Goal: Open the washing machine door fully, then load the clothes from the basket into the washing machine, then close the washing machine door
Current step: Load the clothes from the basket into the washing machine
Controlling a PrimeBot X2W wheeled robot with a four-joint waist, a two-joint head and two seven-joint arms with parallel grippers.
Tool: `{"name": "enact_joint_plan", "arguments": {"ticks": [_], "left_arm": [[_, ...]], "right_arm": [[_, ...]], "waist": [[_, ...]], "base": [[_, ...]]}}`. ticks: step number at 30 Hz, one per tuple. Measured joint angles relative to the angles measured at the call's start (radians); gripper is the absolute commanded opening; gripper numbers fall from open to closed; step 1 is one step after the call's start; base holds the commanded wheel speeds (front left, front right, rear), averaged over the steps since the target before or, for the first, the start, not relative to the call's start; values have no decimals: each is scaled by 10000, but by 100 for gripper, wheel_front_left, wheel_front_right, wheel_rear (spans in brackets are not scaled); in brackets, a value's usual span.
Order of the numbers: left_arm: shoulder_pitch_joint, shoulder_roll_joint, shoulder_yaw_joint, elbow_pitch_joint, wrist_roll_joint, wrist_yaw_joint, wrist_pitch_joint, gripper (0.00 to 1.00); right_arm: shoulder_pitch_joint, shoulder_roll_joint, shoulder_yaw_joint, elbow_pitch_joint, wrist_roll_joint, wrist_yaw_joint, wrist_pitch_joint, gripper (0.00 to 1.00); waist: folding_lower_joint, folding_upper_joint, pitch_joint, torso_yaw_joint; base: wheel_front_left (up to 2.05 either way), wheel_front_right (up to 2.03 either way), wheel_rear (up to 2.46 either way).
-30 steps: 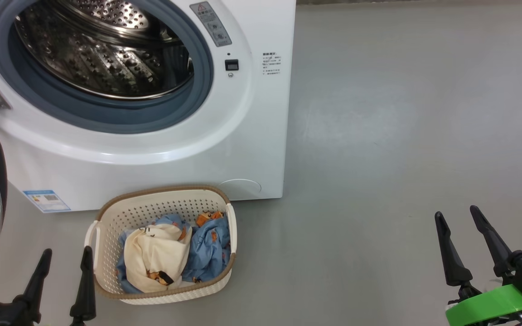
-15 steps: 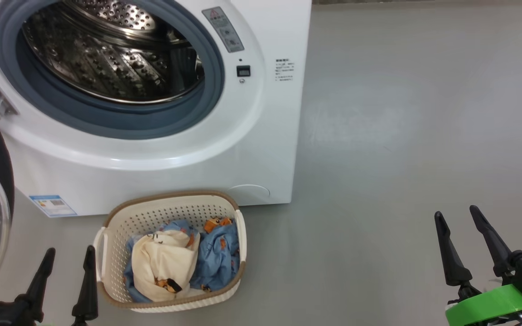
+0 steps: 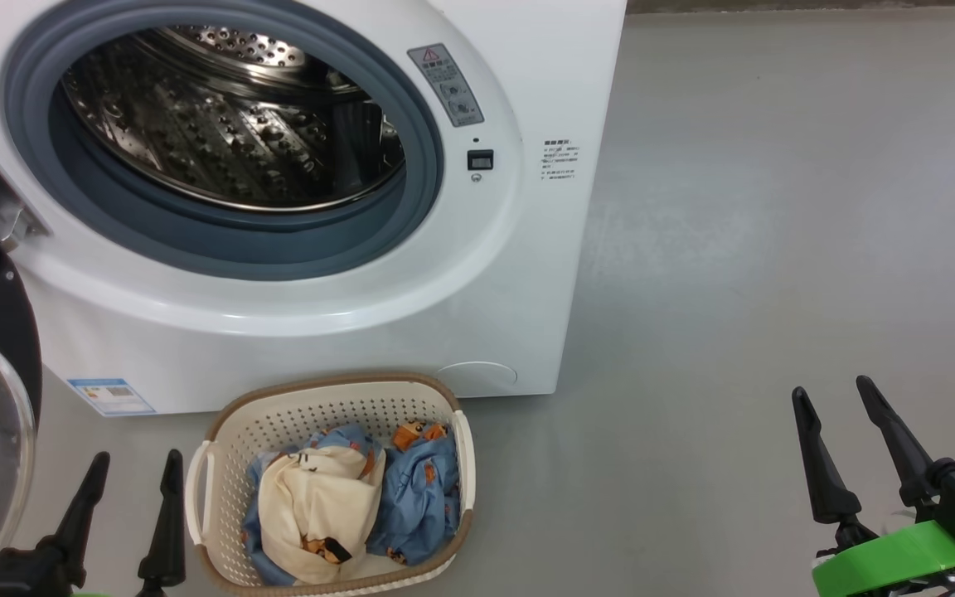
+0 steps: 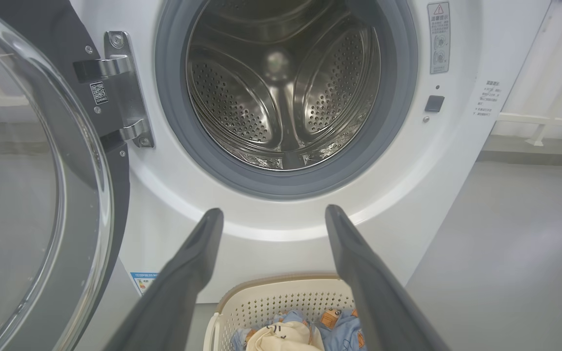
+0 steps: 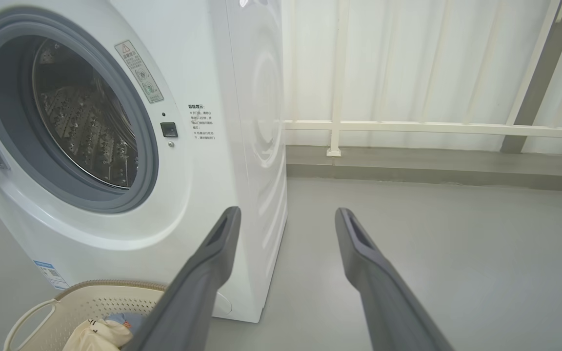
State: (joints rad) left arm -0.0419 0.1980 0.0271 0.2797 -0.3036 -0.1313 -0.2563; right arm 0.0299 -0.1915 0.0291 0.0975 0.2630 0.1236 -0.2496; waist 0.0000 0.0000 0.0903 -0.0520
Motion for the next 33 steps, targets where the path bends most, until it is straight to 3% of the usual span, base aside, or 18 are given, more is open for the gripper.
{"name": "enact_joint_plan", "arguments": {"ticks": [18, 33], "left_arm": [[-243, 2, -355, 483, -36, 0, 0, 100], [-1212, -201, -959, 1848, -33, 0, 8, 100]], "right_arm": [[-34, 36, 29, -17, -2, 0, 0, 100], [-670, 362, 36, -132, -82, 0, 0, 100]], "waist": [[0, 0, 265, -9], [0, 0, 1177, -98]], "base": [[0, 0, 0], [0, 0, 0]]}}
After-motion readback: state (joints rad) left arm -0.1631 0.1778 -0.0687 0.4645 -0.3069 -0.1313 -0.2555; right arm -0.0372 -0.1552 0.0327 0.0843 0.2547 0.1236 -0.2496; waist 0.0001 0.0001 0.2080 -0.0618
